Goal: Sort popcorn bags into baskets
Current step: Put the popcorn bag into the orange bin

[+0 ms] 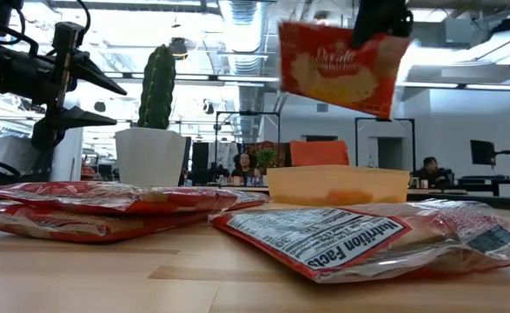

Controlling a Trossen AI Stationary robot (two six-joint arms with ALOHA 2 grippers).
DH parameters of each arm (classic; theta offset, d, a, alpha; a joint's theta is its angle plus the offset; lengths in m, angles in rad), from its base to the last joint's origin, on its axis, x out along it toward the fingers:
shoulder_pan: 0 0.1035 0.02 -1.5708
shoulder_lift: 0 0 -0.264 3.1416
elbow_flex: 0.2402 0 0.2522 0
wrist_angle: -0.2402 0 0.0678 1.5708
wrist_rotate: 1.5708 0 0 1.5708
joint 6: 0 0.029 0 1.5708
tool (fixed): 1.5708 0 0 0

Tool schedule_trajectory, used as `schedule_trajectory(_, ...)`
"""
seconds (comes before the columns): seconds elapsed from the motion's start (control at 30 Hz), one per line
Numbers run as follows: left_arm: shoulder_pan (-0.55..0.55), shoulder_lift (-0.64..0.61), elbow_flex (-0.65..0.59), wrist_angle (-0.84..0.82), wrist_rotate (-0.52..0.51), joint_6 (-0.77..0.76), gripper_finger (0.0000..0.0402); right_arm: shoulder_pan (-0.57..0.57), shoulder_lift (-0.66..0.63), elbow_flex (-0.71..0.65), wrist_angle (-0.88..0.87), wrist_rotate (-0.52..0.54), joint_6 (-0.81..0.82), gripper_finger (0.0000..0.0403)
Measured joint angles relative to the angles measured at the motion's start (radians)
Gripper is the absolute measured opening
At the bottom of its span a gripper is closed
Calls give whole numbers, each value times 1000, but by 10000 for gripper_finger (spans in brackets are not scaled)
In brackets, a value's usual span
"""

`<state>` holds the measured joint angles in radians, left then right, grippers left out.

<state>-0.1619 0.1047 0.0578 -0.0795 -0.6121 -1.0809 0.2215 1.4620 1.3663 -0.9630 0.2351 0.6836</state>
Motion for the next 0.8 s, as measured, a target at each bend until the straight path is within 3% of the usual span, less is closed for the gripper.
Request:
schedule_trajectory(0.2, 0, 0, 0, 0, -2, 0, 225, -237, -61, 0, -149, 129, 19, 6)
schedule_trajectory(0.5, 0, 0, 0, 0, -2, -3, 225, -536, 60, 0, -180, 107, -131, 5)
schedule_trajectory(0.8, 0, 0, 0, 0, -1, -3, 225, -695, 225, 0, -138, 50, -306, 8)
